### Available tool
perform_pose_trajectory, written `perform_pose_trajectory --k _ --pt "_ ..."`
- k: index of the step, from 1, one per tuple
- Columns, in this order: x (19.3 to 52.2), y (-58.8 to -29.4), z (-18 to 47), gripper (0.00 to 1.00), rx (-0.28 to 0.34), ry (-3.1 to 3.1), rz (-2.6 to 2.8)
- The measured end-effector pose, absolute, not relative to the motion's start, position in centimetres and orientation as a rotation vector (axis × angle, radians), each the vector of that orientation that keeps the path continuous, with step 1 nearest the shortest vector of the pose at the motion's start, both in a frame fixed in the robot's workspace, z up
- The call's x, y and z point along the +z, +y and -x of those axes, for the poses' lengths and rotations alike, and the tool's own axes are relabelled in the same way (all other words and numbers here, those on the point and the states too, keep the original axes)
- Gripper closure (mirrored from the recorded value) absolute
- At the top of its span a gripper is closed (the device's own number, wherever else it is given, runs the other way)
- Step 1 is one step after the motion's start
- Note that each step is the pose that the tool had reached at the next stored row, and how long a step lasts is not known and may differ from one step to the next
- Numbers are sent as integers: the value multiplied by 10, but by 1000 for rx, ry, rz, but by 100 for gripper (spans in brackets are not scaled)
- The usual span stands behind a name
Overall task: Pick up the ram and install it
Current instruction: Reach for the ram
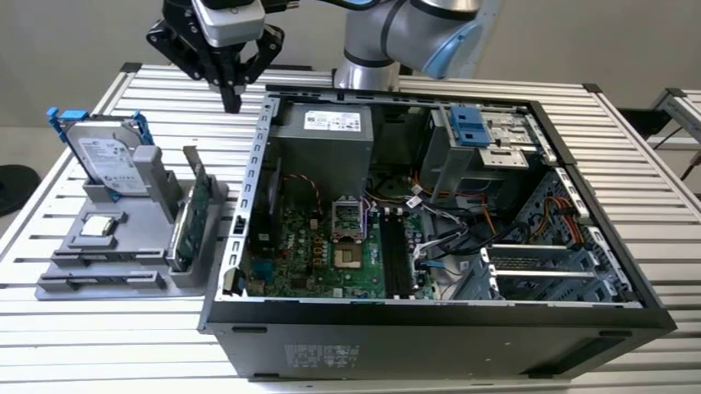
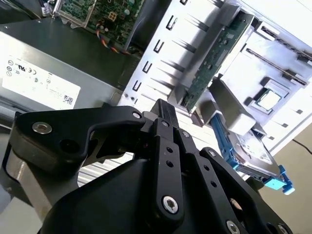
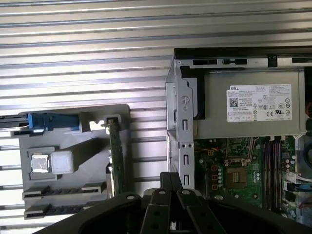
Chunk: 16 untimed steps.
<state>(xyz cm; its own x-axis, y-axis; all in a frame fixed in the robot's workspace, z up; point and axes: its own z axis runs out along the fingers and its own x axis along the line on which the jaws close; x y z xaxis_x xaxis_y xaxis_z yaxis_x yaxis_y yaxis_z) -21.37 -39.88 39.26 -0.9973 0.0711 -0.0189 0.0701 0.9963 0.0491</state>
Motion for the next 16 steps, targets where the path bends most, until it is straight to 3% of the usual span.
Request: perform_pose_trajectory --k 16 --pt "393 -399 233 100 76 3118 -110"
